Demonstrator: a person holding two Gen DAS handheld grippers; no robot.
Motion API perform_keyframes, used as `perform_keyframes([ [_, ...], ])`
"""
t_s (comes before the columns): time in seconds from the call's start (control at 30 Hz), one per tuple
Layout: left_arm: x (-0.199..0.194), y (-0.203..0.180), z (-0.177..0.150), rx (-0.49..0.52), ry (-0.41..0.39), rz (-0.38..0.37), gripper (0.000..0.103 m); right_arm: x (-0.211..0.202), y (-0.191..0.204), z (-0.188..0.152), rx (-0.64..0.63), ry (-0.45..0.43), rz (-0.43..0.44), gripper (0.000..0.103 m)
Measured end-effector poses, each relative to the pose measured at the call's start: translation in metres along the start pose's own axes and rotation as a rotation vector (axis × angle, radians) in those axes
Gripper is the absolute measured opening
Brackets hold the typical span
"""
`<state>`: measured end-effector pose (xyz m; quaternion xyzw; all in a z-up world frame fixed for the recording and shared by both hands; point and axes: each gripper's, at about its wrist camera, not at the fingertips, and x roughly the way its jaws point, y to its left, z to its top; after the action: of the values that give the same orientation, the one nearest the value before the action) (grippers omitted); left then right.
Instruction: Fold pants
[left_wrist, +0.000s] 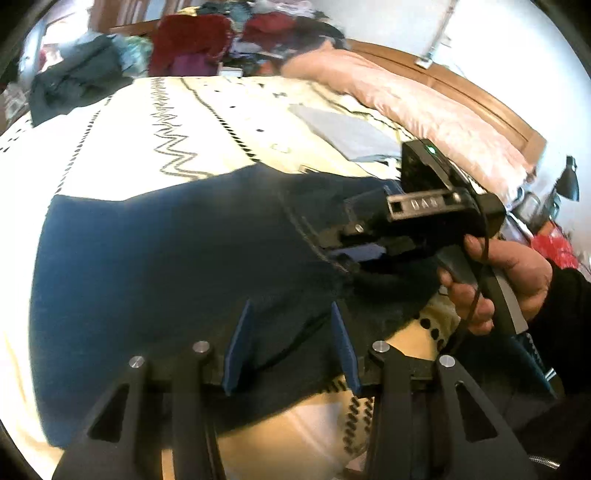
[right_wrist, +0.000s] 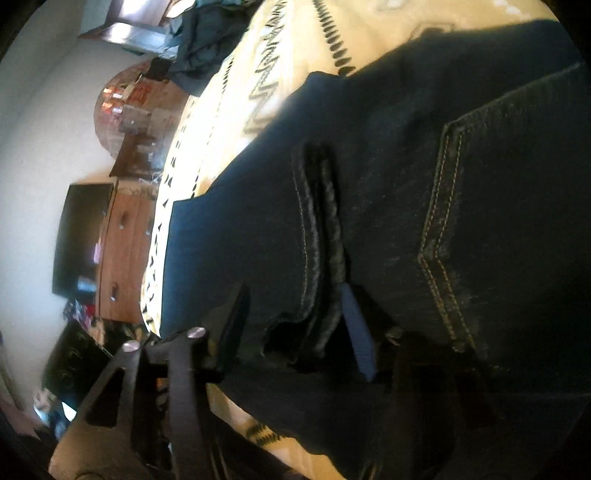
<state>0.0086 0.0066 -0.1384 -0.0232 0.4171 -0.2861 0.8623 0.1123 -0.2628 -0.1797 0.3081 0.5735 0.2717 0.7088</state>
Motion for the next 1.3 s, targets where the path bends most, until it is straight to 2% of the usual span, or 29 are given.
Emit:
perform_keyframes([
  [0.13,-0.016,0.015,0.004,-0.051,-0.047,0.033,0.045,0.006,0.015,-0.011,-0.110,0.017,-0.124,0.054],
  [0.27,-0.041,0.042,0.008,-0.132,-0.124,0.051,0.045,0.005,0.018,-0.021,-0.163,0.017,-0.181,0.052],
  [0.33,-0.051,0.060,0.009,-0.170,-0.147,0.088,0.045,0.009,0.018,-0.022,-0.192,0.020,-0.218,0.046],
  [0.4,-0.063,0.082,0.009,-0.225,-0.170,0.139,0.045,0.009,0.016,-0.021,-0.183,0.008,-0.212,0.030],
  [0.47,-0.076,0.099,0.007,-0.260,-0.199,0.174,0.045,0.003,0.014,-0.024,-0.137,-0.005,-0.148,0.022],
  [0.57,-0.093,0.119,0.004,-0.288,-0.227,0.210,0.045,-0.015,0.027,-0.029,-0.140,-0.058,-0.112,0.020],
  [0.63,-0.096,0.129,0.000,-0.295,-0.213,0.228,0.045,-0.018,0.025,-0.031,-0.154,-0.075,-0.129,0.020],
  [0.7,-0.093,0.132,-0.004,-0.293,-0.191,0.233,0.045,-0.001,0.013,-0.031,-0.157,-0.029,-0.169,0.023],
  [0.77,-0.091,0.129,-0.011,-0.272,-0.170,0.230,0.045,0.000,0.006,-0.031,-0.162,-0.022,-0.162,0.024],
  [0.8,-0.090,0.126,-0.014,-0.262,-0.160,0.227,0.045,-0.005,0.008,-0.031,-0.164,-0.025,-0.168,0.034],
  [0.9,-0.082,0.117,-0.020,-0.239,-0.145,0.217,0.045,-0.043,0.026,-0.030,-0.248,-0.088,-0.242,0.044],
  [0.97,-0.072,0.113,-0.022,-0.234,-0.122,0.195,0.045,-0.063,0.037,-0.024,-0.282,-0.158,-0.282,0.044],
  [1.03,-0.061,0.111,-0.025,-0.232,-0.101,0.185,0.045,-0.056,0.056,-0.010,-0.356,-0.180,-0.262,0.044],
  [1.1,-0.049,0.116,-0.031,-0.240,-0.080,0.176,0.045,-0.032,0.067,0.005,-0.415,-0.147,-0.184,0.041],
  [1.17,-0.038,0.130,-0.039,-0.283,-0.052,0.173,0.045,0.008,0.071,0.018,-0.482,-0.075,-0.129,0.040],
  [1.23,-0.041,0.137,-0.042,-0.322,-0.078,0.139,0.045,0.050,0.060,0.022,-0.484,0.048,-0.141,0.038],
  [1.27,-0.044,0.138,-0.042,-0.339,-0.078,0.141,0.045,0.068,0.049,0.023,-0.463,0.107,-0.185,0.032],
  [1.3,-0.048,0.137,-0.041,-0.347,-0.083,0.145,0.045,0.066,0.049,0.024,-0.459,0.090,-0.190,0.030],
])
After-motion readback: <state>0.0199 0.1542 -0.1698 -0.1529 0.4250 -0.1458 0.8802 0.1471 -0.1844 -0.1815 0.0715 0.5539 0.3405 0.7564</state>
